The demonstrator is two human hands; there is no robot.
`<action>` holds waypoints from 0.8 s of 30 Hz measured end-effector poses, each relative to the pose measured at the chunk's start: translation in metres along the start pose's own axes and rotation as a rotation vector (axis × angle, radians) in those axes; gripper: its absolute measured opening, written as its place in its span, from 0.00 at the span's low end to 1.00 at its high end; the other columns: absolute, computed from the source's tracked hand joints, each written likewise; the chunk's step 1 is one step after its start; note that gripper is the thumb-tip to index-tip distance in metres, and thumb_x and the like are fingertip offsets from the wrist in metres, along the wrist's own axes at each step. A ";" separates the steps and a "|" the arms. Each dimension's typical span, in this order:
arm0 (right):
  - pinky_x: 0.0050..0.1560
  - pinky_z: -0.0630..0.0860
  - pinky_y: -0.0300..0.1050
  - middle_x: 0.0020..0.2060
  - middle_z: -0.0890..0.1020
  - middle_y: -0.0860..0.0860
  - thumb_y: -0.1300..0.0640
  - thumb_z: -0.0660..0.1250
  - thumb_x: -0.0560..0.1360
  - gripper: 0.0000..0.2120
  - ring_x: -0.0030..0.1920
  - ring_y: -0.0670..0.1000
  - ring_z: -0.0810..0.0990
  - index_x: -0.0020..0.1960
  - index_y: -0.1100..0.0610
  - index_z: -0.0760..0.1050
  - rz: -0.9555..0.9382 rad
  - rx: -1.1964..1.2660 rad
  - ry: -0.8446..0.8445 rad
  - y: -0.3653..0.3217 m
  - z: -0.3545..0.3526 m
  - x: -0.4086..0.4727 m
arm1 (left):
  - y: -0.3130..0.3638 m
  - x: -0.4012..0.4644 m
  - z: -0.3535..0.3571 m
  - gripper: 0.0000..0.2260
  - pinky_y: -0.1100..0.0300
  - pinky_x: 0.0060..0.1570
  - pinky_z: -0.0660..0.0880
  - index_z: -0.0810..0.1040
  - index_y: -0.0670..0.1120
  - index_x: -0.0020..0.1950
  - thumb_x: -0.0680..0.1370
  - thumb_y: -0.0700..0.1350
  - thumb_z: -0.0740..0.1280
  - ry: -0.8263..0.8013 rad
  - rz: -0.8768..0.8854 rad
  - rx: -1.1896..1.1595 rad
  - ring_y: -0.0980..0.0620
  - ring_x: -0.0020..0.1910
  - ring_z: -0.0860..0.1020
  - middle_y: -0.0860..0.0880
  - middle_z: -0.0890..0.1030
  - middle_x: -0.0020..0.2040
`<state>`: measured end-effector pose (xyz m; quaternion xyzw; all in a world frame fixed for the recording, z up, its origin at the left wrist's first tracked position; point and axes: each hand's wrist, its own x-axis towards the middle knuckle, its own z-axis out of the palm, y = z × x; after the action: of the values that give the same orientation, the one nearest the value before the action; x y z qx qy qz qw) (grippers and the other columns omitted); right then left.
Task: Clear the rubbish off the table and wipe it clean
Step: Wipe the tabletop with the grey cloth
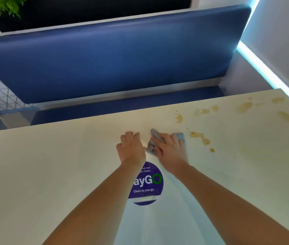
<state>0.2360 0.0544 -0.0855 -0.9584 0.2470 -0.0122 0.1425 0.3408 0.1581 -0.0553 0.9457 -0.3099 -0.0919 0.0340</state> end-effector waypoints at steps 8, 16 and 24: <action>0.72 0.58 0.48 0.72 0.67 0.48 0.52 0.53 0.83 0.21 0.70 0.54 0.63 0.75 0.47 0.64 0.121 0.072 0.076 0.060 -0.014 -0.034 | 0.043 -0.021 0.008 0.14 0.54 0.57 0.67 0.69 0.50 0.67 0.81 0.50 0.59 0.010 0.095 -0.039 0.47 0.62 0.66 0.48 0.68 0.65; 0.61 0.71 0.48 0.72 0.68 0.45 0.54 0.54 0.81 0.22 0.67 0.53 0.68 0.74 0.45 0.65 0.104 0.071 0.071 0.121 -0.031 -0.058 | 0.075 -0.017 0.016 0.30 0.50 0.66 0.62 0.59 0.50 0.74 0.78 0.64 0.59 -0.097 -0.065 -0.097 0.45 0.70 0.59 0.46 0.60 0.72; 0.64 0.69 0.47 0.71 0.69 0.46 0.52 0.48 0.79 0.24 0.66 0.53 0.69 0.74 0.47 0.67 0.007 0.152 0.058 0.113 -0.017 -0.057 | 0.102 -0.006 0.019 0.42 0.44 0.73 0.54 0.50 0.44 0.76 0.75 0.68 0.62 -0.241 -0.229 -0.044 0.42 0.74 0.53 0.43 0.53 0.74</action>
<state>0.1315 -0.0182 -0.0979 -0.9432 0.2526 -0.0582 0.2078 0.2730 0.0795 -0.0606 0.9560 -0.1997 -0.2149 0.0064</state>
